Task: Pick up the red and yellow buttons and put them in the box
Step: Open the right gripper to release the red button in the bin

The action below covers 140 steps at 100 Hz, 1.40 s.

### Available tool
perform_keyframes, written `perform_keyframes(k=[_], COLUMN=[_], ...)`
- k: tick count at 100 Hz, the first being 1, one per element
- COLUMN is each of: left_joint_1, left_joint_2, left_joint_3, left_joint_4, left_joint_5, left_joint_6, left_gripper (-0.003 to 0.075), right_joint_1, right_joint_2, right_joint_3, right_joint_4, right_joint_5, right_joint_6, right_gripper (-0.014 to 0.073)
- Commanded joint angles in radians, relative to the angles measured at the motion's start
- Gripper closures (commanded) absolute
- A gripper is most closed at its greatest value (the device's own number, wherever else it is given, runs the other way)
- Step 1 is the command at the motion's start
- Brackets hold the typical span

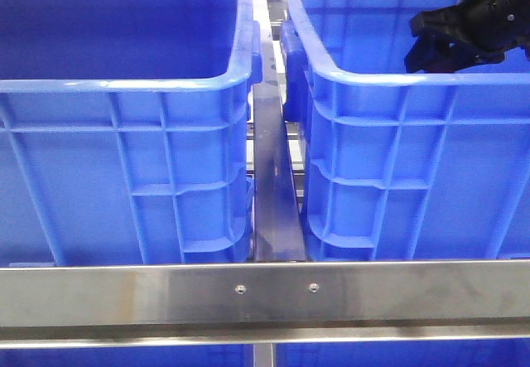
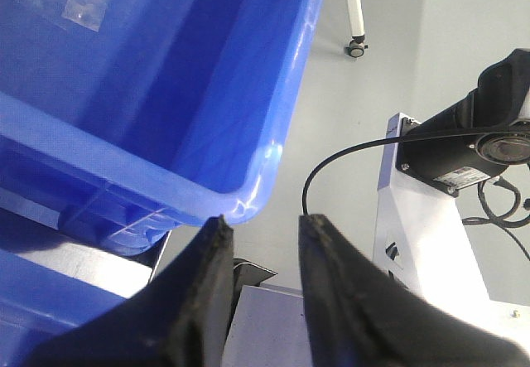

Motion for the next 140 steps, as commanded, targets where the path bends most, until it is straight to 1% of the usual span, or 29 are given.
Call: perform_keyframes(k=[1, 22, 30, 39, 58, 65, 77, 89, 94, 101, 104, 108, 140], left_joint_1=[0.001, 0.001, 0.001, 0.001, 0.001, 0.001, 0.001, 0.001, 0.001, 0.001, 0.001, 0.001, 0.001], left_joint_2=[-0.047, -0.047, -0.047, -0.047, -0.047, -0.047, -0.047, -0.047, -0.047, -0.047, -0.047, -0.047, -0.047], left_joint_3=[-0.031, -0.031, -0.031, -0.031, -0.031, -0.031, -0.031, -0.031, -0.031, -0.031, -0.031, -0.031, -0.031], left_joint_4=[-0.071, -0.071, -0.071, -0.071, -0.072, -0.073, -0.076, -0.076, -0.078, -0.078, -0.078, -0.078, -0.078], left_joint_5=[0.042, 0.042, 0.042, 0.042, 0.042, 0.042, 0.042, 0.038, 0.038, 0.038, 0.038, 0.038, 0.038], left_joint_6=[-0.006, -0.006, -0.006, -0.006, -0.006, -0.006, -0.006, -0.006, -0.006, -0.006, -0.006, -0.006, -0.006], left_gripper=[0.0524, 0.0524, 0.0524, 0.0524, 0.0524, 0.0524, 0.0524, 0.0524, 0.0524, 0.0524, 0.0524, 0.0524, 0.0524], right_joint_1=[-0.003, -0.003, -0.003, -0.003, -0.003, -0.003, -0.003, -0.003, -0.003, -0.003, -0.003, -0.003, -0.003], right_joint_2=[-0.051, -0.06, -0.075, -0.108, -0.183, -0.221, -0.298, -0.374, -0.413, -0.46, -0.486, -0.513, -0.771], right_joint_3=[-0.036, -0.036, -0.036, -0.034, 0.002, 0.035, 0.103, 0.174, 0.205, 0.25, 0.271, 0.291, 0.488], right_joint_4=[0.03, 0.031, 0.031, 0.03, 0.03, 0.03, 0.03, 0.03, 0.03, 0.03, 0.031, 0.031, 0.032], right_joint_5=[-0.018, -0.012, 0.019, 0.046, 0.044, 0.037, 0.027, 0.027, 0.027, 0.027, 0.027, 0.027, 0.026], right_joint_6=[-0.01, -0.01, -0.01, -0.01, -0.01, -0.01, -0.01, -0.01, -0.01, -0.01, -0.01, -0.01, -0.01], right_gripper=[0.0104, 0.0106, 0.0106, 0.0106, 0.0121, 0.0172, 0.0298, 0.0454, 0.0541, 0.0641, 0.0671, 0.0658, 0.0662])
